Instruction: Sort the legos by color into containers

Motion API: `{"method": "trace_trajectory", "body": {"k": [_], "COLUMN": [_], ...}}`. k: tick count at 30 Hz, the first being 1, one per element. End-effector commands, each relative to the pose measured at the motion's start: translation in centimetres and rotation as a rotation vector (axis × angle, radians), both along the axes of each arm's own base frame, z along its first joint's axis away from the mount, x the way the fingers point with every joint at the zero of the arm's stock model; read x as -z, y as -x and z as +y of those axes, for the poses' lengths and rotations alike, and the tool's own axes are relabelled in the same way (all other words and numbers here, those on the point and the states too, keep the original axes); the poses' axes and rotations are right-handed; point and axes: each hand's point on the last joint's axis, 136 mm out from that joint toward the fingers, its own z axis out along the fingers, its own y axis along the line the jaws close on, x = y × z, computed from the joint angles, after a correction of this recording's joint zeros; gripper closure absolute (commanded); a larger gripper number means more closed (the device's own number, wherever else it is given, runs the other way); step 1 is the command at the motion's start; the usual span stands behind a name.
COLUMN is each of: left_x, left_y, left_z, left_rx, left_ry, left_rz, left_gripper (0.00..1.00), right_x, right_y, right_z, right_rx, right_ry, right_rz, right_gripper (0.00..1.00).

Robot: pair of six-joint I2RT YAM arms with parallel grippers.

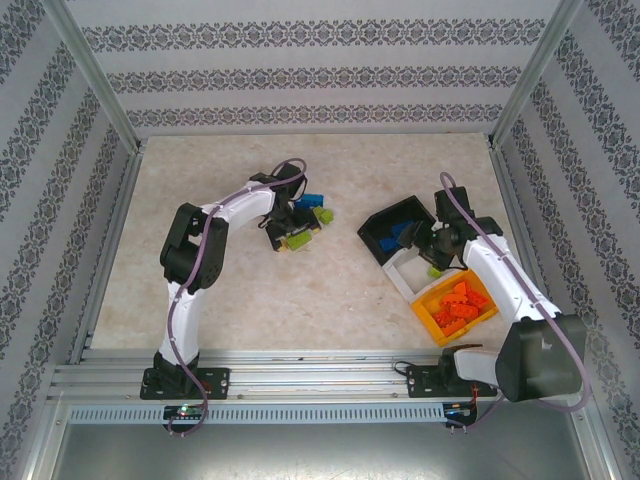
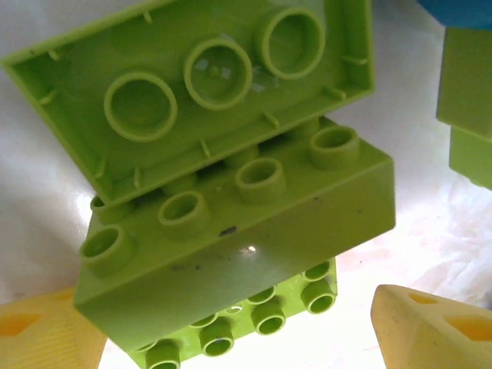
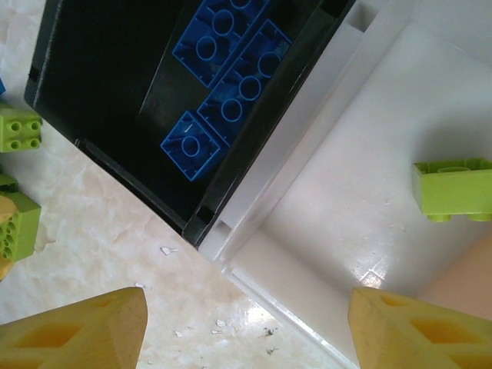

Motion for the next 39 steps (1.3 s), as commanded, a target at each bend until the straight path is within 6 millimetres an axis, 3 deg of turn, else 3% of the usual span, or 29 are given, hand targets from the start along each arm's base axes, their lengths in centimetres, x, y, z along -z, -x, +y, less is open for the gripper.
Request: {"method": "trace_trajectory", "body": {"k": [1, 14, 22, 27, 32, 36, 39], "left_x": [0.8, 3.7, 4.1, 3.3, 1.6, -0.7, -2.8], "left_y": [-0.4, 1.5, 3.5, 4.8, 4.9, 4.4, 3.7], "left_z": [1.0, 3.1, 4.0, 5.0, 5.2, 4.9, 3.4], "left_rx": [-0.065, -0.023, 0.015, 0.032, 0.045, 0.062, 0.08], "left_ry": [-0.018, -0.169, -0.191, -0.186, -0.171, -0.14, -0.045], "left_rz": [0.037, 0.16, 0.21, 0.208, 0.167, 0.103, 0.026], "left_gripper": [0.13, 0.14, 0.18, 0.29, 0.32, 0.32, 0.32], "right_x": [-0.2, 3.7, 3.6, 3.2, 2.6, 1.8, 0.9], "right_y": [-1.0, -2.6, -3.1, -3.0, -2.9, -2.8, -2.5], "right_z": [0.2, 1.4, 1.4, 1.1, 0.9, 0.8, 0.5], "right_rx": [-0.013, -0.023, -0.042, -0.038, -0.029, -0.029, -0.032], "right_ry": [0.007, -0.056, -0.045, -0.034, -0.033, -0.026, -0.007], "right_rz": [-0.021, 0.01, -0.001, -0.008, -0.016, -0.024, -0.031], "right_gripper": [0.29, 0.29, 0.29, 0.29, 0.29, 0.29, 0.29]}}
